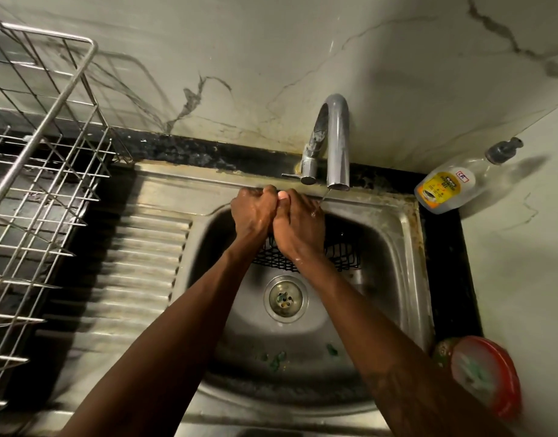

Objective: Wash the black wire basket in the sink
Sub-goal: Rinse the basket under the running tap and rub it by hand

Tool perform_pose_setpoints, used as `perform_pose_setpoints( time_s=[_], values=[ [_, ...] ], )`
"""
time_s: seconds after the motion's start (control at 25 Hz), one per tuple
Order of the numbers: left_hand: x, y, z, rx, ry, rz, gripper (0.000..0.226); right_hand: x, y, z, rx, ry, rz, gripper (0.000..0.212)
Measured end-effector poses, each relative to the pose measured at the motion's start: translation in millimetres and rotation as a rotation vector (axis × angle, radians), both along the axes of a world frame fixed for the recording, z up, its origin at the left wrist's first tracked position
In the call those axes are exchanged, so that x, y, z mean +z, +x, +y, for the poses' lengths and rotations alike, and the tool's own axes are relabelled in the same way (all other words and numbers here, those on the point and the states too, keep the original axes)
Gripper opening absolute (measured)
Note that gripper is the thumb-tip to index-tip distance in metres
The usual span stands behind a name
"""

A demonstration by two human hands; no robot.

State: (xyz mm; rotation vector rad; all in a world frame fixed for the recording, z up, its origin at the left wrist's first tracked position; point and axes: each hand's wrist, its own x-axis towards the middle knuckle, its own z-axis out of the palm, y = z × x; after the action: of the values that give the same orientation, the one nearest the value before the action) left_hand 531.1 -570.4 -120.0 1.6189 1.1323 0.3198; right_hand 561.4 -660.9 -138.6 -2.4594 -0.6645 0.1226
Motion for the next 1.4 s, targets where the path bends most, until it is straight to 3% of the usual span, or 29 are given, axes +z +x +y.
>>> perform_pose_setpoints(
  time_s=[0.12,0.24,0.44,0.52,0.6,0.76,0.84,0.96,1.08,1.16,1.28,1.4],
  values=[
    [-13.1,-11.8,2.4,0.016,-0.074,-0.002,0.031,-6.0,13.9,-21.4,0.214,0.105,0.044,0.056],
    [-16.3,-16.6,-0.1,0.022,-0.077,0.024,0.033,-14.2,31.5,-24.7,-0.015,0.055,0.147,0.076],
    [-15.7,-21.5,-1.2,0.033,-0.099,-0.009,0.033,-33.2,54.5,-67.5,-0.155,-0.193,0.187,0.083],
    [-10.8,-18.6,-0.7,0.025,-0.094,-0.022,0.032,-42.2,53.2,-76.6,-0.231,-0.166,0.193,0.089],
    [-4.9,-8.7,-0.7,0.000,-0.090,-0.029,0.031,-38.2,43.2,-65.8,-0.245,-0.077,0.195,0.081],
    [7.3,6.5,-5.1,-0.072,0.075,0.008,0.038,-5.2,15.9,-15.9,-0.038,0.122,0.142,0.057],
    [3.3,5.3,-3.3,-0.079,0.068,0.026,0.036,1.9,10.4,-5.1,0.028,0.145,0.131,0.052],
    [-13.3,-3.5,3.0,0.001,-0.053,0.032,0.029,-1.5,19.8,-10.6,0.064,0.099,0.147,0.056],
    [-25.6,-12.1,4.5,0.027,-0.115,0.015,0.032,-18.7,45.0,-38.5,-0.057,-0.120,0.164,0.072],
    [-24.1,-11.6,1.5,0.007,-0.086,0.030,0.033,-27.2,58.2,-59.0,-0.145,-0.197,0.176,0.071],
    [-19.5,-3.9,6.5,0.016,-0.107,0.016,0.029,-22.9,44.5,-45.4,-0.116,-0.122,0.141,0.067],
    [-14.0,-2.5,12.2,0.055,-0.076,0.005,0.027,-12.9,5.9,-0.6,0.110,0.039,0.017,0.053]
  ],
)
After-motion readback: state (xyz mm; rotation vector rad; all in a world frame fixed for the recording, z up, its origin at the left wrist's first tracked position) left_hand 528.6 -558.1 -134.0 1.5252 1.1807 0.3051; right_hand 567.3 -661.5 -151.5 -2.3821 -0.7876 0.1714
